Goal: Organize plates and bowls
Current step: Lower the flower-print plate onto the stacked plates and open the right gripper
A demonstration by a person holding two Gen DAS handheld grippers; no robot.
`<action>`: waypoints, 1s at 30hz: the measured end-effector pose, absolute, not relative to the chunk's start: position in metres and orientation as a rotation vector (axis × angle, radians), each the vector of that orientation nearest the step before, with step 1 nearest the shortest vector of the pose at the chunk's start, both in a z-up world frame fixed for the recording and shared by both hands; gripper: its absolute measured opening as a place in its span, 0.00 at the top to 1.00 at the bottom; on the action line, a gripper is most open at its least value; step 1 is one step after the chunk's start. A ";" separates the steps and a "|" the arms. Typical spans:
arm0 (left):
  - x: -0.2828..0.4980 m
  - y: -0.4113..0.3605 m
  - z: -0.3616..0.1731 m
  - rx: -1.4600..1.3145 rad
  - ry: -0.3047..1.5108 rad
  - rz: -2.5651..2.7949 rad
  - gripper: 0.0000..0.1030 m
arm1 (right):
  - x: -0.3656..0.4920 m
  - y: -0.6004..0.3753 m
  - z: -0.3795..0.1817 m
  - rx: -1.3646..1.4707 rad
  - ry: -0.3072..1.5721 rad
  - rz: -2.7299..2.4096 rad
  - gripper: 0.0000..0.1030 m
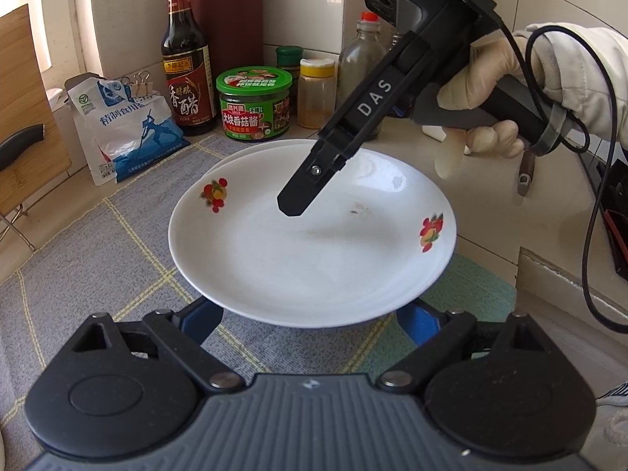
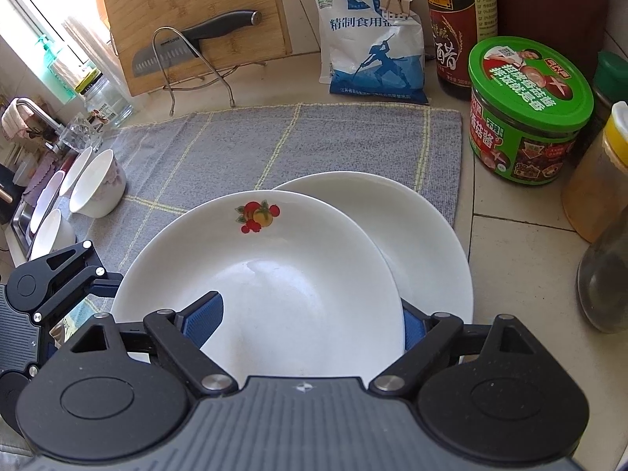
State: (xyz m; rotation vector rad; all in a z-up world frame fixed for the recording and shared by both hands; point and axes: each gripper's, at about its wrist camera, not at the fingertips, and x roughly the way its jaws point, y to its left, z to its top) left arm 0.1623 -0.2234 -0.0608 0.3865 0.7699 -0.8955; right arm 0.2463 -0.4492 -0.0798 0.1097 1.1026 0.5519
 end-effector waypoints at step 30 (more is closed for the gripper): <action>0.181 -0.236 -0.072 0.427 0.743 -0.896 0.09 | 0.217 -0.471 -0.074 0.177 1.074 0.449 0.05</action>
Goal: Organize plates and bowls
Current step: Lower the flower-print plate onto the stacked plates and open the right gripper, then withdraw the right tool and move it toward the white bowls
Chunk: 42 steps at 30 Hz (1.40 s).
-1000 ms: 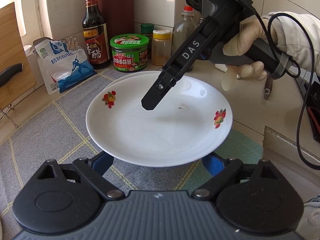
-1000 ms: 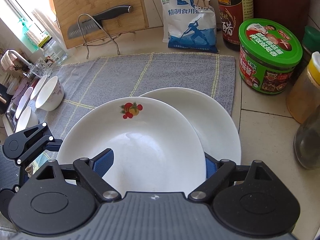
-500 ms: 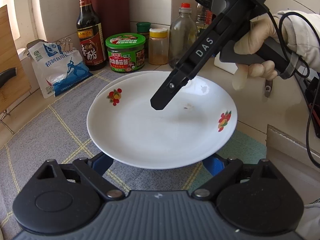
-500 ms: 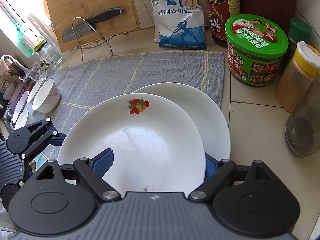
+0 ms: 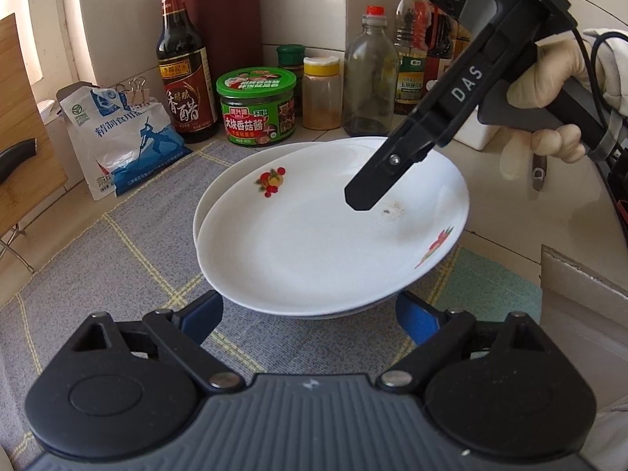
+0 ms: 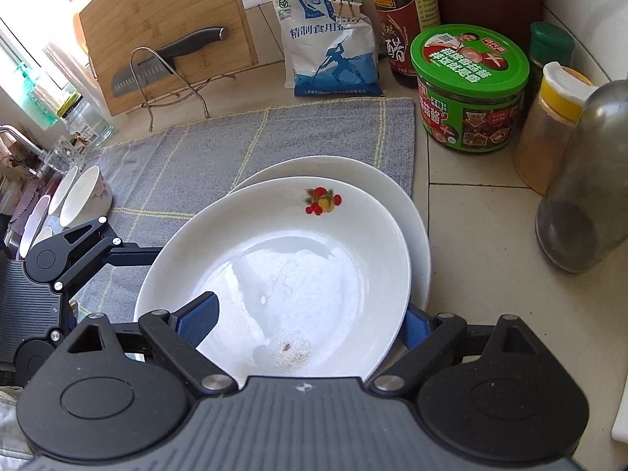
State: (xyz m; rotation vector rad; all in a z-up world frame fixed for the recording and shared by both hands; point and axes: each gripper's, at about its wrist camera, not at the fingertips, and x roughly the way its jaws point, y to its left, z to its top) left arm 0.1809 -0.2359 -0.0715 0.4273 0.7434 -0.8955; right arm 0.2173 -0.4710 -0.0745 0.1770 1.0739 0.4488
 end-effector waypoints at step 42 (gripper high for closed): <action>0.112 -0.061 -0.031 0.148 0.671 -0.254 0.08 | 0.169 -0.266 -0.033 -0.275 0.620 0.415 0.00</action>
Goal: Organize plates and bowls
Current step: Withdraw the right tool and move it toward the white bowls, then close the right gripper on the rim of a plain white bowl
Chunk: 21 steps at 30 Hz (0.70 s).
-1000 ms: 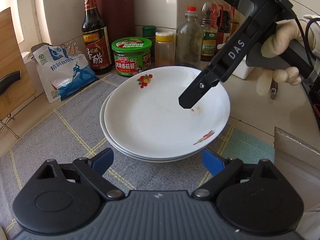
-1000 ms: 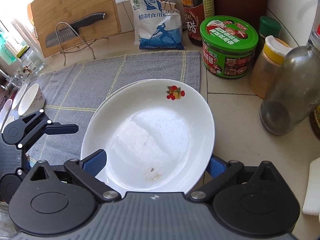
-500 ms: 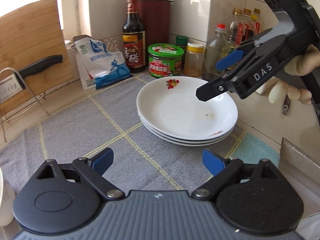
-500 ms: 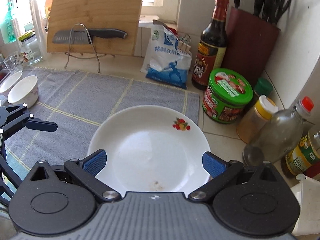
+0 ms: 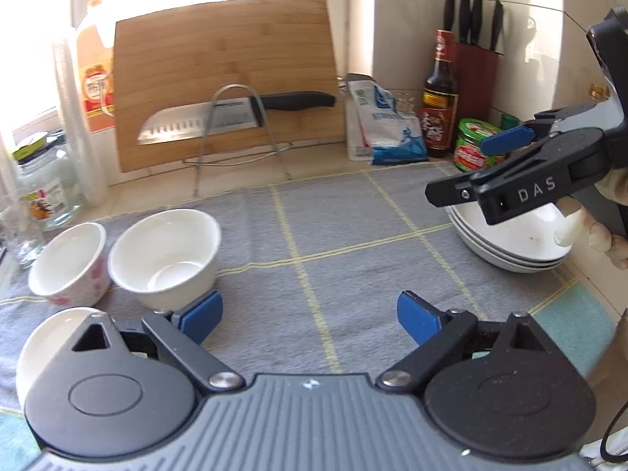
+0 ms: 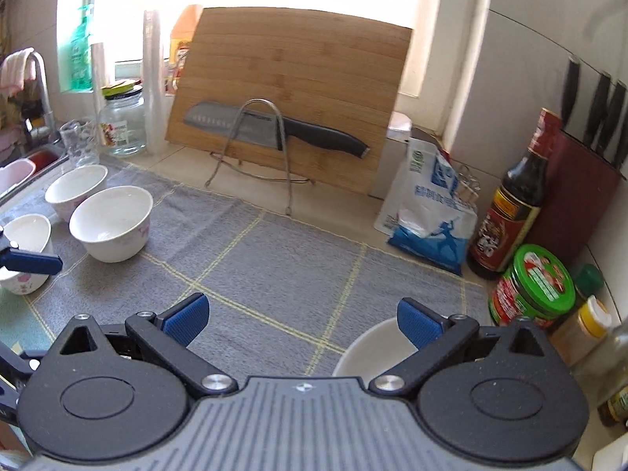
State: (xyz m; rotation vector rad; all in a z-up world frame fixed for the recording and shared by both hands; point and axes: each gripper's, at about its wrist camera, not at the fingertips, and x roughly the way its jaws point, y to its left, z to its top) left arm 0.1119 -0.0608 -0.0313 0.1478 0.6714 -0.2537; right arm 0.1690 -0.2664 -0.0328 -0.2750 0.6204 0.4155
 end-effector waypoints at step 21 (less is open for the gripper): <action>0.061 0.059 -0.056 0.127 0.723 0.085 0.07 | 0.153 -0.080 -0.042 -0.377 0.611 0.932 0.00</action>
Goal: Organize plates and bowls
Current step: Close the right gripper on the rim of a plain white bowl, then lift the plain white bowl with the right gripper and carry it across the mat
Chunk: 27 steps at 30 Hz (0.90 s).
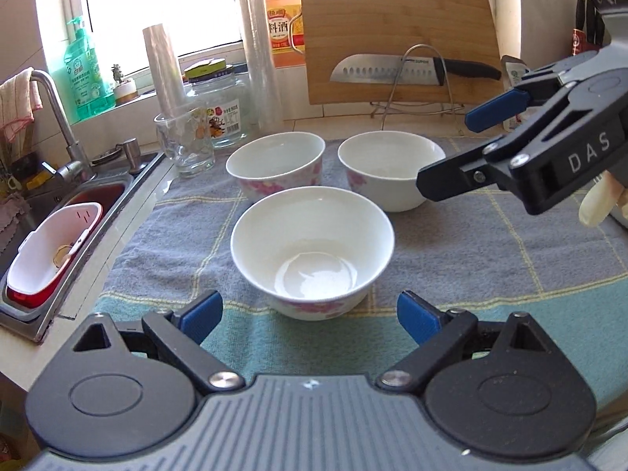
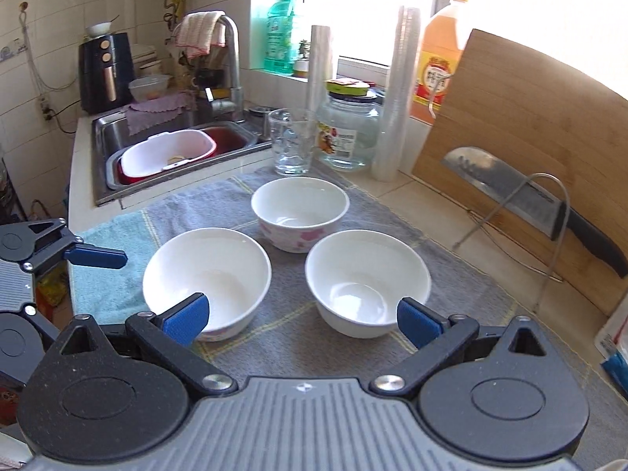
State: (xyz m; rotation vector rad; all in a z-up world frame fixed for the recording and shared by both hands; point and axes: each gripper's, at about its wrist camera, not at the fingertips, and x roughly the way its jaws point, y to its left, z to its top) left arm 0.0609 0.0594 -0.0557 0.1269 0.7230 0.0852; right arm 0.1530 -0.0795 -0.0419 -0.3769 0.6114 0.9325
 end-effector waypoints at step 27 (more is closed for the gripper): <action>0.086 0.071 -0.076 0.136 0.712 -0.005 0.16 | 0.194 -0.016 -0.084 -0.283 0.845 1.101 0.34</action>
